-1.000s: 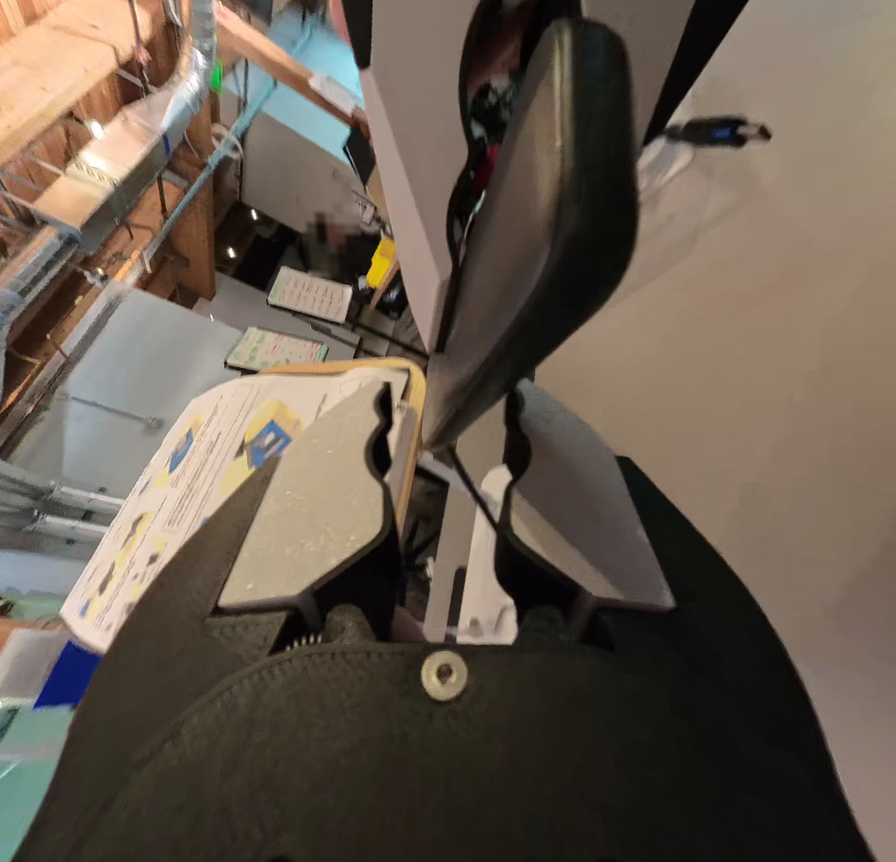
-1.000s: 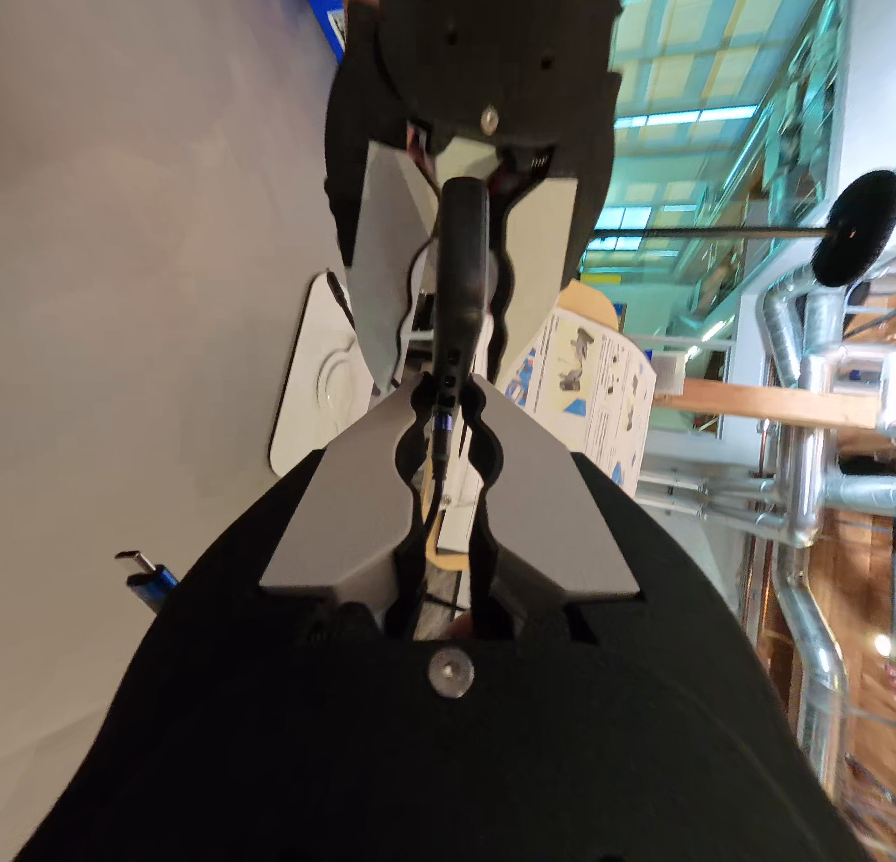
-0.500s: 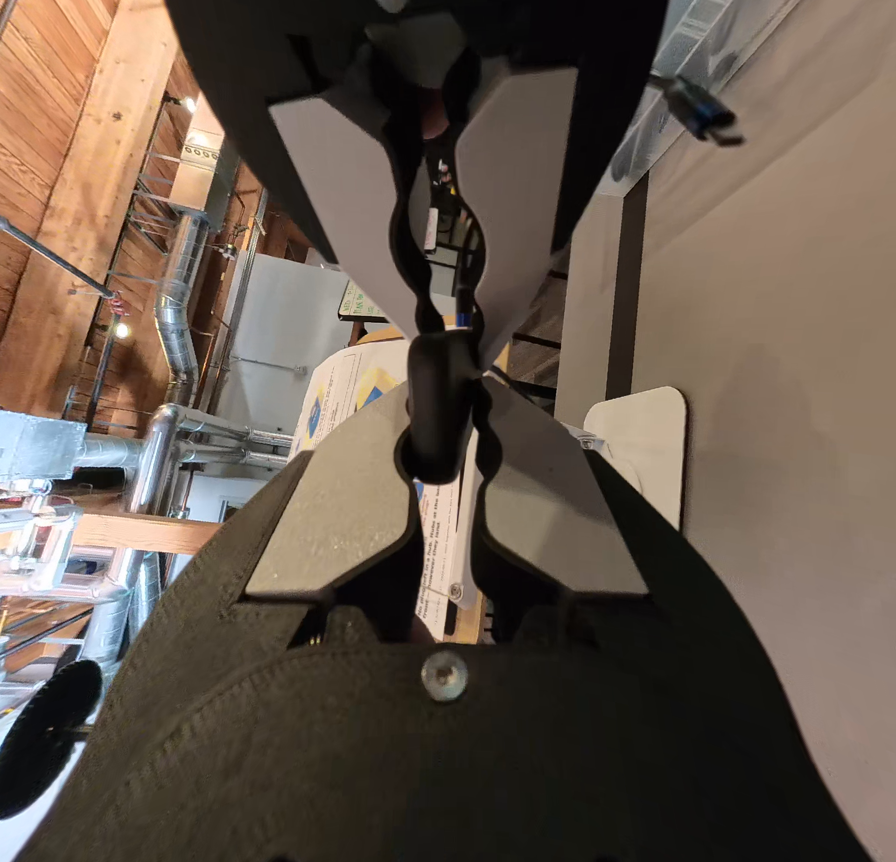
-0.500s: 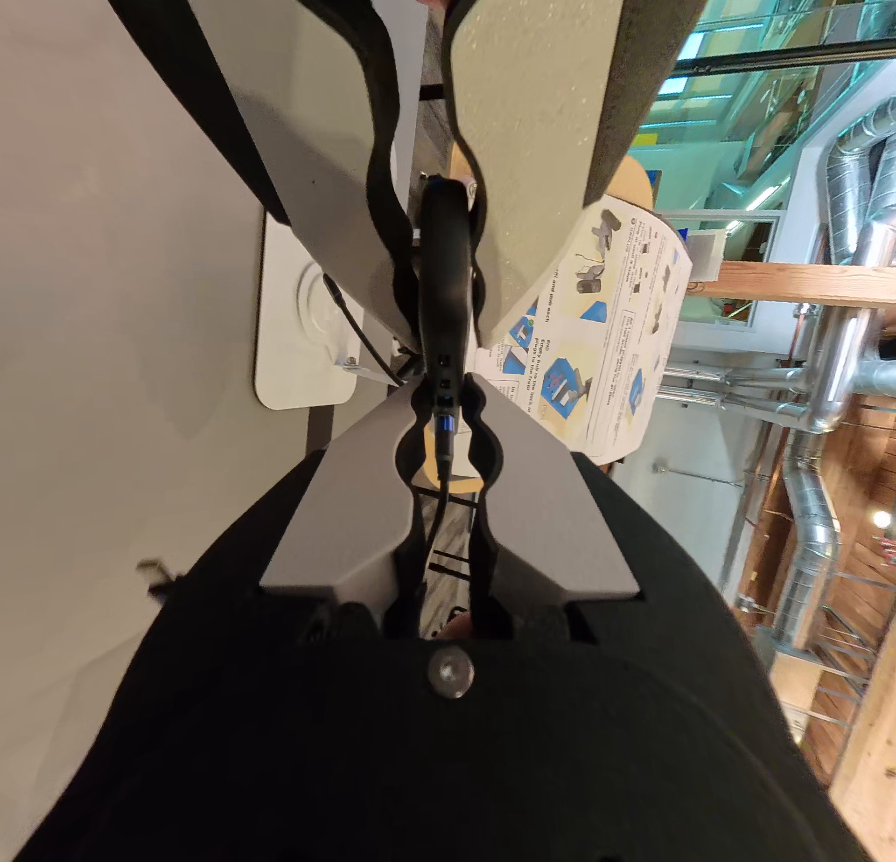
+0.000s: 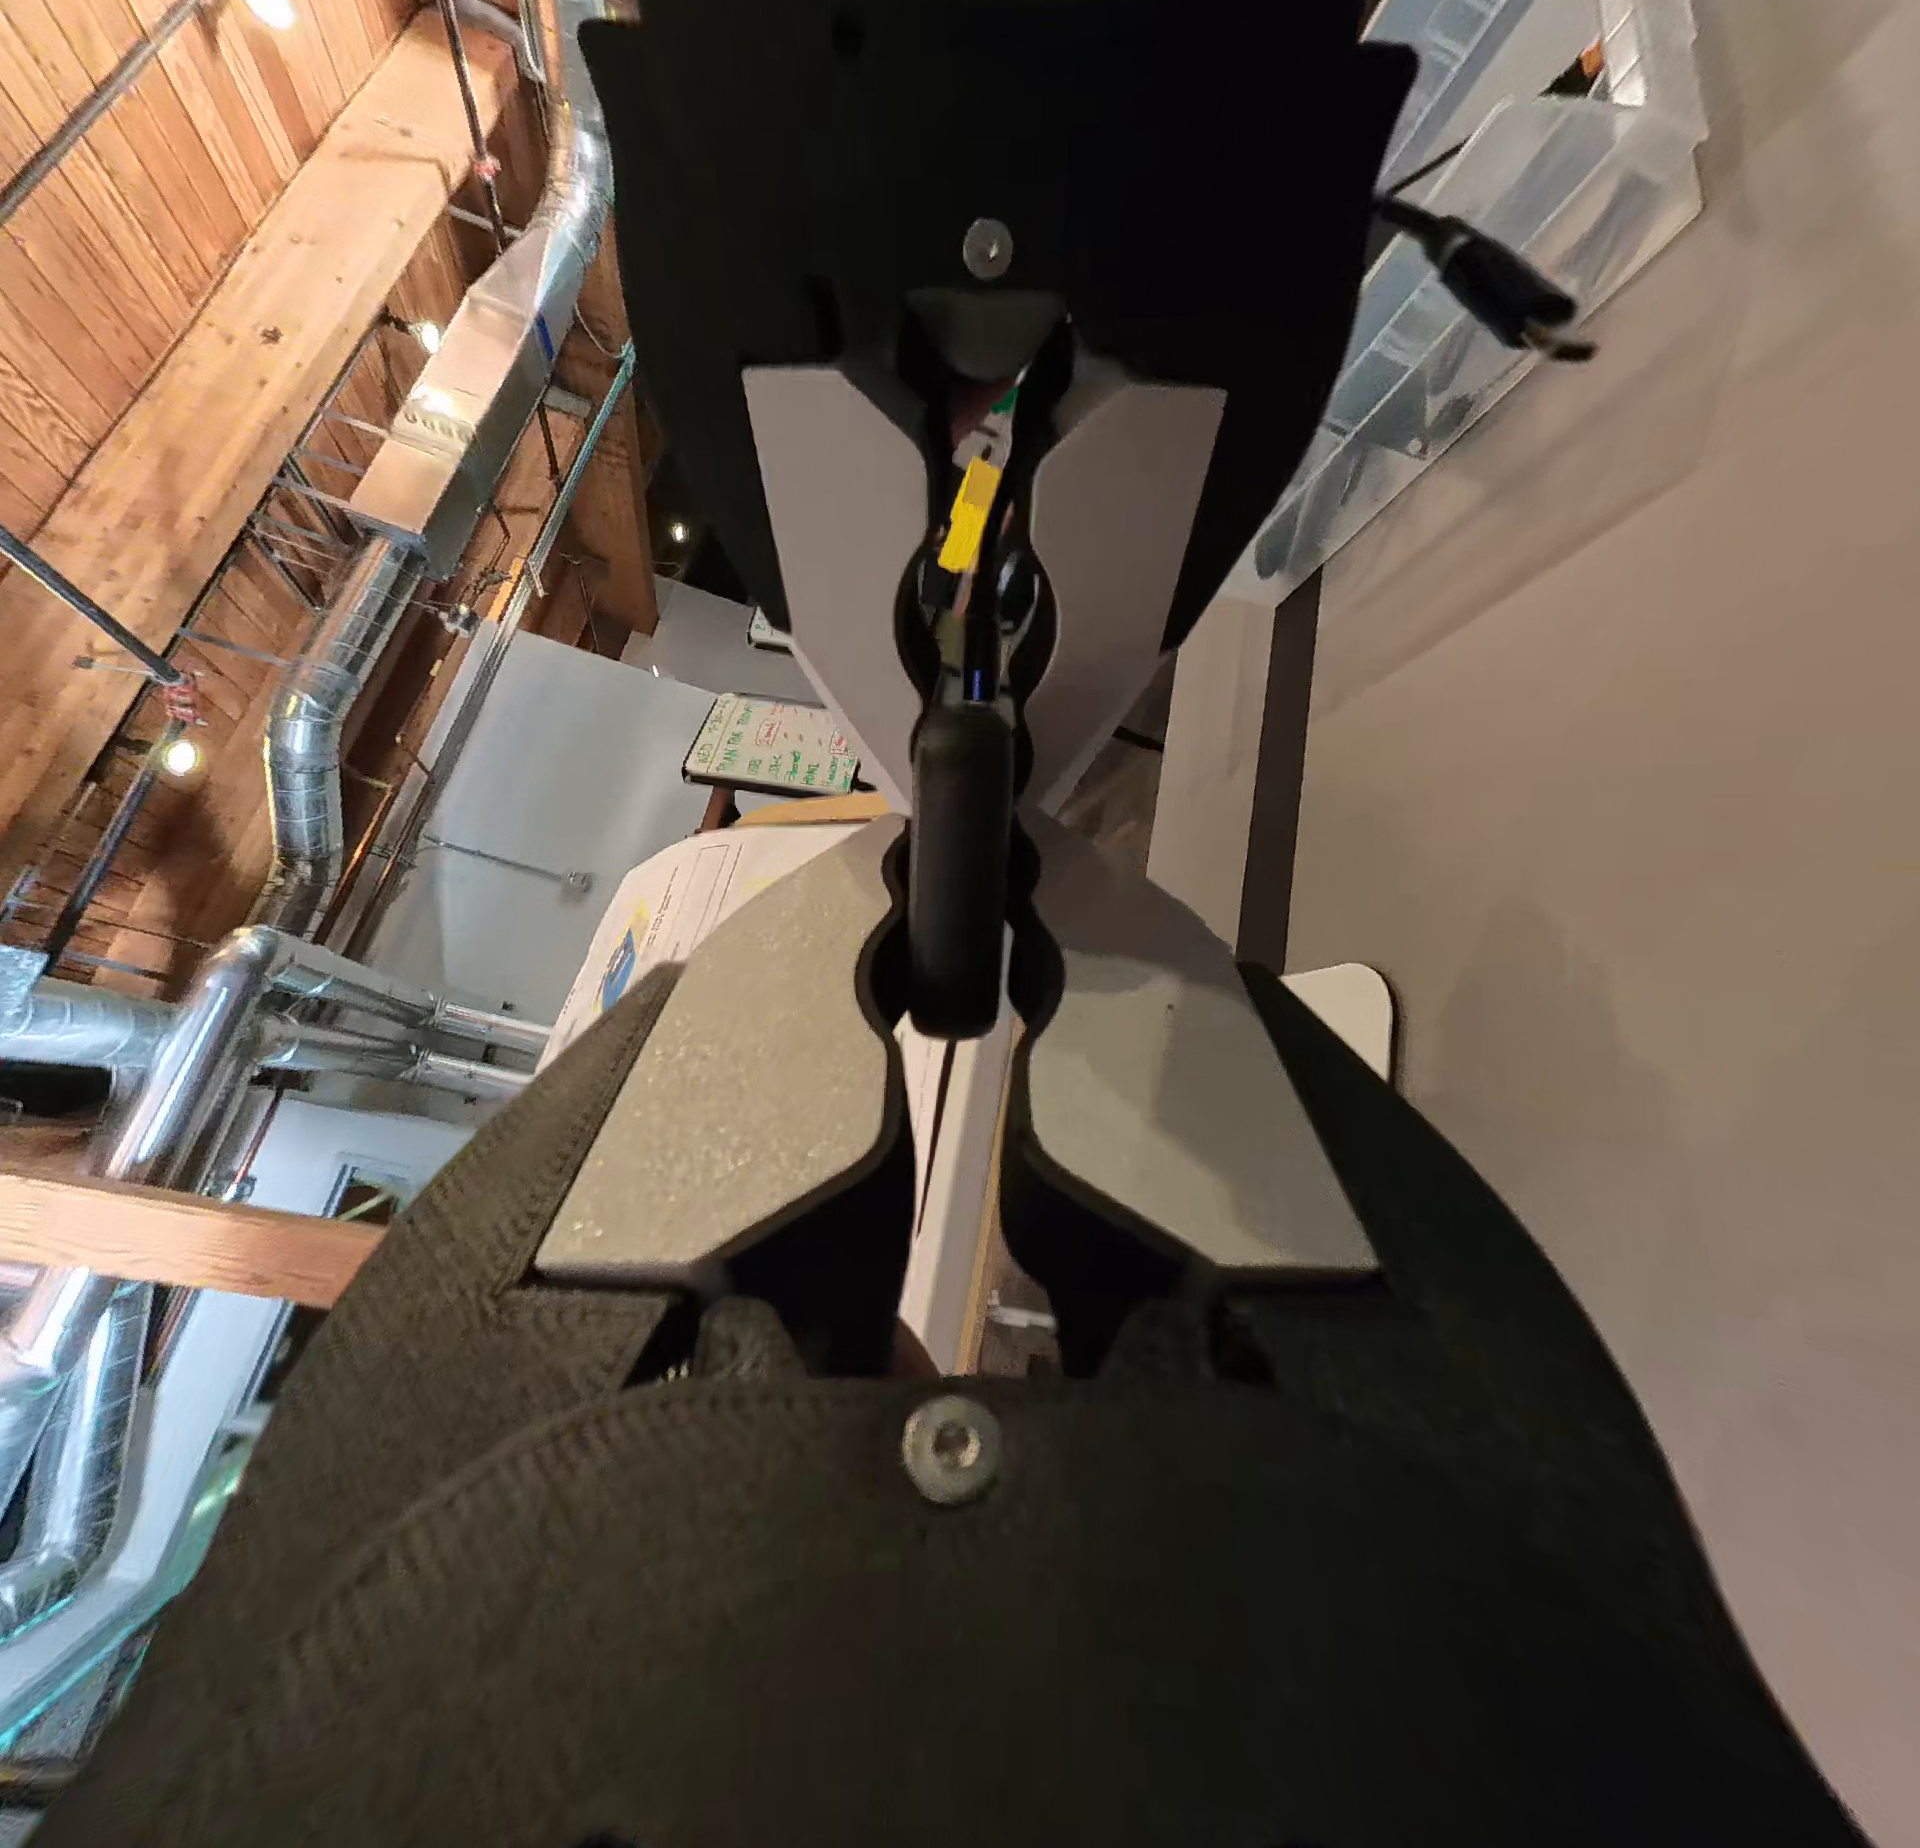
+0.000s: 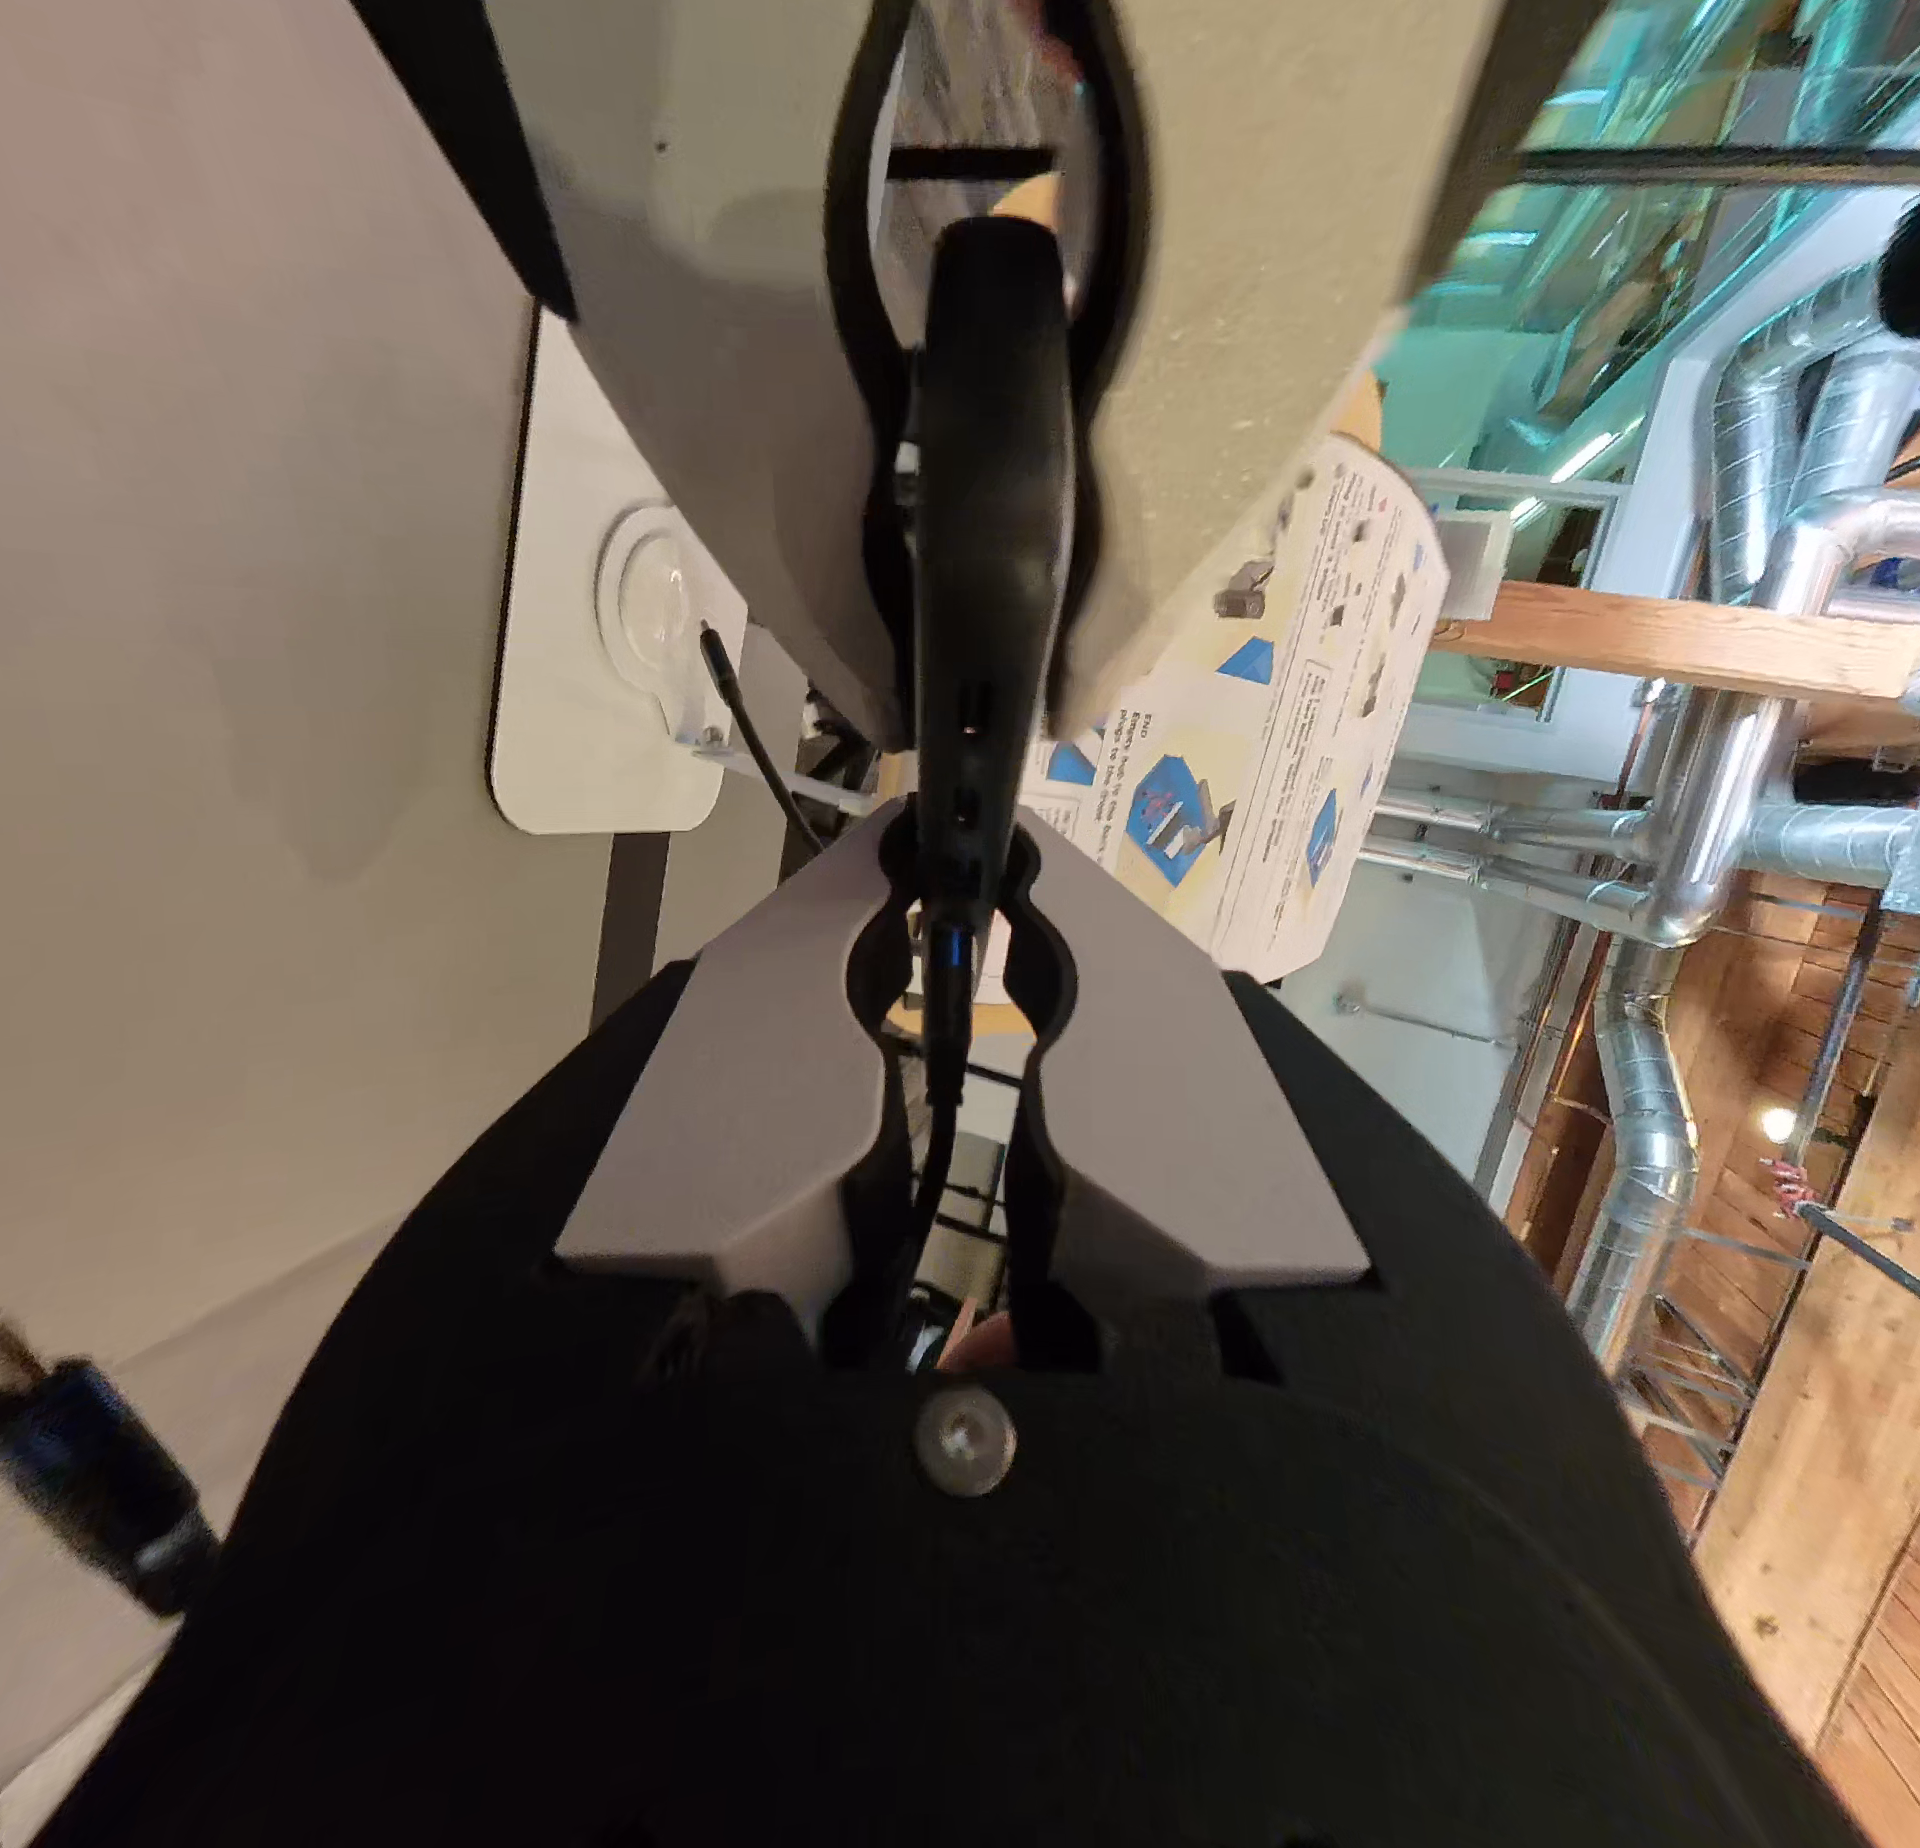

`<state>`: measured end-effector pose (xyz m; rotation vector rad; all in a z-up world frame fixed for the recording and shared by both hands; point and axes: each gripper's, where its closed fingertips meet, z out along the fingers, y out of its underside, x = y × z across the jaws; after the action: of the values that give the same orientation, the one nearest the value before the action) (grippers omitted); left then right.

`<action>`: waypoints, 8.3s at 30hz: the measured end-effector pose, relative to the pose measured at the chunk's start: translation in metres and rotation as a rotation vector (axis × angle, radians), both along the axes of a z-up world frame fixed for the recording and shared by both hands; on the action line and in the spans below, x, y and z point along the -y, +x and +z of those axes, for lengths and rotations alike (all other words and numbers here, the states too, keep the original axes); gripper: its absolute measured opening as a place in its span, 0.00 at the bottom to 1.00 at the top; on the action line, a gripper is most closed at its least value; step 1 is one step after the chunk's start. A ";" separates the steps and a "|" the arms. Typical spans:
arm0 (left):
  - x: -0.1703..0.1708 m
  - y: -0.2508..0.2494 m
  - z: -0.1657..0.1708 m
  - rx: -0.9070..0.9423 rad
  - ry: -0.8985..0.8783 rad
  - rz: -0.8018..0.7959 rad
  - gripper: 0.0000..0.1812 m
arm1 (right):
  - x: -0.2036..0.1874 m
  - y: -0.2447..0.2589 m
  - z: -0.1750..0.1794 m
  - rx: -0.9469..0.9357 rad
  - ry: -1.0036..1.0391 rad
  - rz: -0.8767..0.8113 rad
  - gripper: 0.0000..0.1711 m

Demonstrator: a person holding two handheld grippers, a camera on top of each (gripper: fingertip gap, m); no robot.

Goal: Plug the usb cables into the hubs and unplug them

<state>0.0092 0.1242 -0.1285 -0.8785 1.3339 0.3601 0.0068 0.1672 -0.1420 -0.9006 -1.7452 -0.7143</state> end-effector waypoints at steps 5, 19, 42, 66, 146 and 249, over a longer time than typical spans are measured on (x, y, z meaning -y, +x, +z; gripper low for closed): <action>-0.006 0.001 0.000 -0.041 0.047 0.100 0.24 | -0.002 -0.001 -0.004 -0.005 -0.035 -0.051 0.05; -0.007 0.000 0.007 0.054 0.072 0.058 0.07 | 0.008 -0.004 0.010 -0.083 -0.056 0.013 0.12; 0.054 0.032 -0.001 -0.106 0.155 -0.223 0.07 | 0.076 0.043 -0.021 0.258 -1.166 0.376 0.35; 0.022 0.018 -0.004 0.026 -0.319 -0.002 0.43 | 0.041 0.048 -0.034 0.273 -1.112 0.205 0.24; -0.059 -0.042 0.010 -0.010 0.117 0.475 0.11 | 0.019 -0.031 0.028 -1.094 -1.195 0.292 0.08; -0.049 -0.030 0.008 0.051 0.115 0.324 0.10 | 0.028 -0.035 0.028 -1.136 -1.195 0.319 0.09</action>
<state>-0.0207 0.1729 -0.1207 -1.0011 1.1126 0.6549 -0.0278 0.1392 -0.1145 -1.3334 -1.0415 1.0540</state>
